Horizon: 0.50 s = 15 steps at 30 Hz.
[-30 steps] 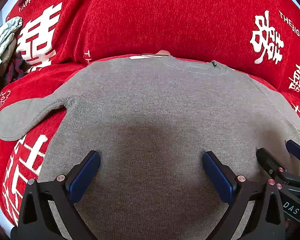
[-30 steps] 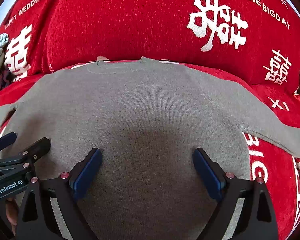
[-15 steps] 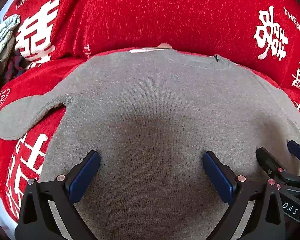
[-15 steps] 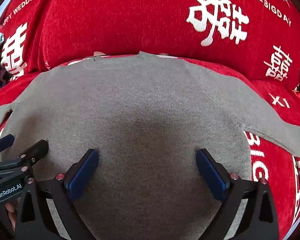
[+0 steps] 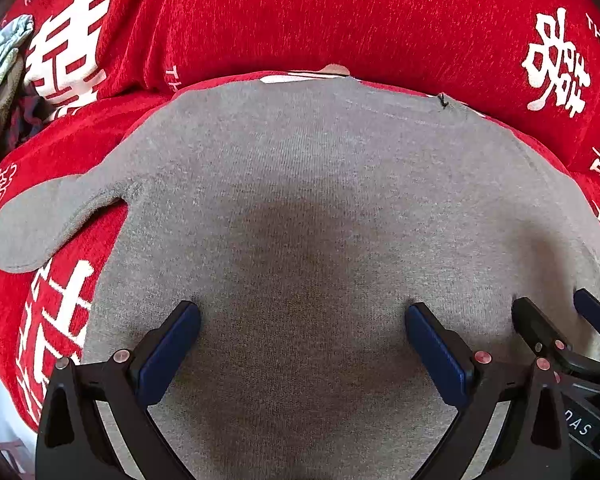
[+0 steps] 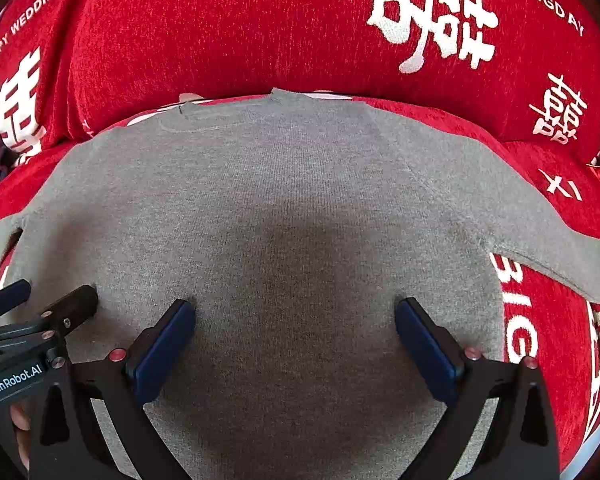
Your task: Fold small clothes
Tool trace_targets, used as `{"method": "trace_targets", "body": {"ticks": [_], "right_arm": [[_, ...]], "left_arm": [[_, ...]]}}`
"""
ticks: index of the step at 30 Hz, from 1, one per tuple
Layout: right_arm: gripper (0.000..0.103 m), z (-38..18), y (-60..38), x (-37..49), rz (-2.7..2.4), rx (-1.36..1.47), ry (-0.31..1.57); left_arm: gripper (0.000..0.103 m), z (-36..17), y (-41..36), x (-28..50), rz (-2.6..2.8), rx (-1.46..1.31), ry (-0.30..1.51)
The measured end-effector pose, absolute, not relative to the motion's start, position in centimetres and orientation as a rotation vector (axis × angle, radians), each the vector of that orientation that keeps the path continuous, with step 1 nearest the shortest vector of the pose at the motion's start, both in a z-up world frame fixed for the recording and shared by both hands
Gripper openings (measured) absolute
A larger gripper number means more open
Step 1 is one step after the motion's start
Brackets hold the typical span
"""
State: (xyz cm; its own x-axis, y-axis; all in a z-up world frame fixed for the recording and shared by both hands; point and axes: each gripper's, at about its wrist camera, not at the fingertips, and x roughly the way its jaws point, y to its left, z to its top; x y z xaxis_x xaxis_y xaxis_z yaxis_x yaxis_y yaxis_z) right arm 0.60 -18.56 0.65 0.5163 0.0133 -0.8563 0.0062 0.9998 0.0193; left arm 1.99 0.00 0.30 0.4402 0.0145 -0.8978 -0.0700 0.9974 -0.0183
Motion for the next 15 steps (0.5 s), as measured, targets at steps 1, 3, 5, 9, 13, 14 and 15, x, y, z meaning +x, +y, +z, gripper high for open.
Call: {"method": "trace_targets", "body": {"ticks": [1,3,5,9,13,14,15], "right_arm": [[0.101,0.64,-18.59,0.58,0.002,0.022,1.029],[0.101,0.66,-18.50,0.73,0.002,0.013,1.045],[0.101,0.64,-18.47,0.78,0.003,0.009,1.053],[0.102,0.55,-18.42,0.86,0.013,-0.002,1.055],[0.102,0.53,-18.33,0.90,0.018,-0.013,1.052],[0.102,0.54,-18.33,0.94,0.018,-0.015,1.052],[0.102,0.56,-18.27,0.95,0.016,-0.019,1.053]], "left_arm": [[0.103,0.34,0.03,2.07,0.053,-0.055,1.117],[0.103,0.34,0.00,2.07,0.053,-0.054,1.118],[0.103,0.38,-0.01,2.03,0.054,-0.054,1.116],[0.103,0.37,-0.07,1.78,0.061,-0.050,1.094],[0.103,0.41,-0.15,1.47,0.082,-0.054,1.058],[0.103,0.40,-0.17,1.41,0.089,-0.056,1.049],[0.103,0.40,-0.18,1.41,0.094,-0.058,1.042]]}}
